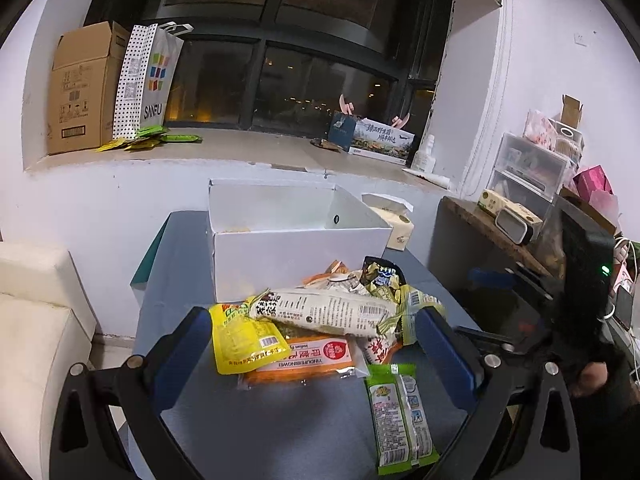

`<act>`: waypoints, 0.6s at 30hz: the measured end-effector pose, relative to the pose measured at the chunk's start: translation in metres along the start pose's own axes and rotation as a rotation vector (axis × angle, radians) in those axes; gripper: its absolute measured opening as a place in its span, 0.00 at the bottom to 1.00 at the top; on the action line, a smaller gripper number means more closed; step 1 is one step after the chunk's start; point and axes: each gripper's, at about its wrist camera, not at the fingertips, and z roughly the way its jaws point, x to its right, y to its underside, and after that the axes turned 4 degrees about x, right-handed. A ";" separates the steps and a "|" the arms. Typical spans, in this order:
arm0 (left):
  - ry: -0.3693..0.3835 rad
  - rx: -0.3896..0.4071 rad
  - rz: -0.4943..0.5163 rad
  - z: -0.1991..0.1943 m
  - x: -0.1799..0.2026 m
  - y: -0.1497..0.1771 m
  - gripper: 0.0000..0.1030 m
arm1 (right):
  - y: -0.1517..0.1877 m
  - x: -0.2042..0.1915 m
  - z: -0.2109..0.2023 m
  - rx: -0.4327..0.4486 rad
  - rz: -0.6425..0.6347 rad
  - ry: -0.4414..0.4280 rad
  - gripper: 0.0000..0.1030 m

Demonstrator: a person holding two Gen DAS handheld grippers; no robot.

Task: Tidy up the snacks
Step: 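Grasp the long white snack bag with the right gripper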

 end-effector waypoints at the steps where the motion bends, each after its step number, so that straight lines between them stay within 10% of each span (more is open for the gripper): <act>1: -0.002 0.000 0.000 -0.001 -0.001 0.001 1.00 | -0.002 -0.003 0.004 -0.001 -0.019 -0.006 1.00; 18: -0.016 -0.080 -0.109 0.014 -0.037 0.027 1.00 | -0.015 -0.040 0.165 -0.392 -0.366 -0.010 1.00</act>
